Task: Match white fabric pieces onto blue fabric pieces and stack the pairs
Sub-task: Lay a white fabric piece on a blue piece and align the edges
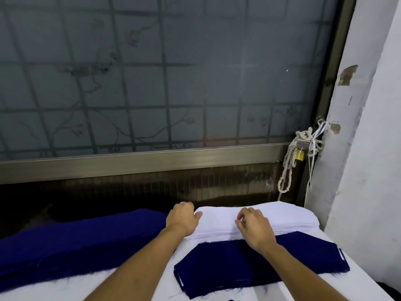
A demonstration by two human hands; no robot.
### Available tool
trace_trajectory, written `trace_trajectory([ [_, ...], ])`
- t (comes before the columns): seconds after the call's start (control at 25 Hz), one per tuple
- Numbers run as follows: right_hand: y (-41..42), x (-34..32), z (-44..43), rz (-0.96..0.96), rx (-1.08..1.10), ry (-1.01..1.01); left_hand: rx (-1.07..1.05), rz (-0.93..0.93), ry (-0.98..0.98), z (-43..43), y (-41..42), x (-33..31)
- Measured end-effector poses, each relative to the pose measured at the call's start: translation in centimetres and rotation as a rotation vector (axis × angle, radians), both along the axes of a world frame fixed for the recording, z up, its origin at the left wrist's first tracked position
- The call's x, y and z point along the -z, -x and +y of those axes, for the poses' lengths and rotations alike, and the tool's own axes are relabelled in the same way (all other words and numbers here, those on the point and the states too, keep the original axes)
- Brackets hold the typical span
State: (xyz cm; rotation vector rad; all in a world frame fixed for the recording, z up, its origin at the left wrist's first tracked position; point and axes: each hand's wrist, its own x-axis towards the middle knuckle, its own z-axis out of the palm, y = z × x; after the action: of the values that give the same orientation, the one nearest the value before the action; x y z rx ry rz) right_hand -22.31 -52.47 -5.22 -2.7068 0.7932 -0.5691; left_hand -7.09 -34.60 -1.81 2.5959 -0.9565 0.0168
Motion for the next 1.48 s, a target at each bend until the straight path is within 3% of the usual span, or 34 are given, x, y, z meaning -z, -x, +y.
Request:
trace_trajectory([
  [0.24, -2.3, 1.6, -2.3, 0.036, -0.018, 0.039, -0.091, 0.073, 0.068, -2.6, -1.1, 2.1],
  [0.52, -2.6, 2.8, -2.3, 0.086, 0.008, 0.068, -0.048, 0.142, 0.145, -2.9, -1.5, 2.9],
  [0.92, -2.4, 2.7, -2.0, 0.125, 0.018, 0.075, 0.102, -0.063, 0.113, -2.0, -0.2, 1.3],
  [1.12, -2.8, 2.0, -1.3, 0.072, 0.029, 0.051, 0.280, 0.136, 0.145, -1.7, 0.7, 0.4],
  [1.28, -3.1, 0.2, -0.4, -0.045, -0.107, -0.097, 0.329, 0.207, 0.253, -1.6, 1.7, -0.3],
  [1.48, -3.0, -3.0, 0.6, -0.002, -0.158, -0.326, 0.341, 0.326, 0.396, -0.6, 2.5, -2.0],
])
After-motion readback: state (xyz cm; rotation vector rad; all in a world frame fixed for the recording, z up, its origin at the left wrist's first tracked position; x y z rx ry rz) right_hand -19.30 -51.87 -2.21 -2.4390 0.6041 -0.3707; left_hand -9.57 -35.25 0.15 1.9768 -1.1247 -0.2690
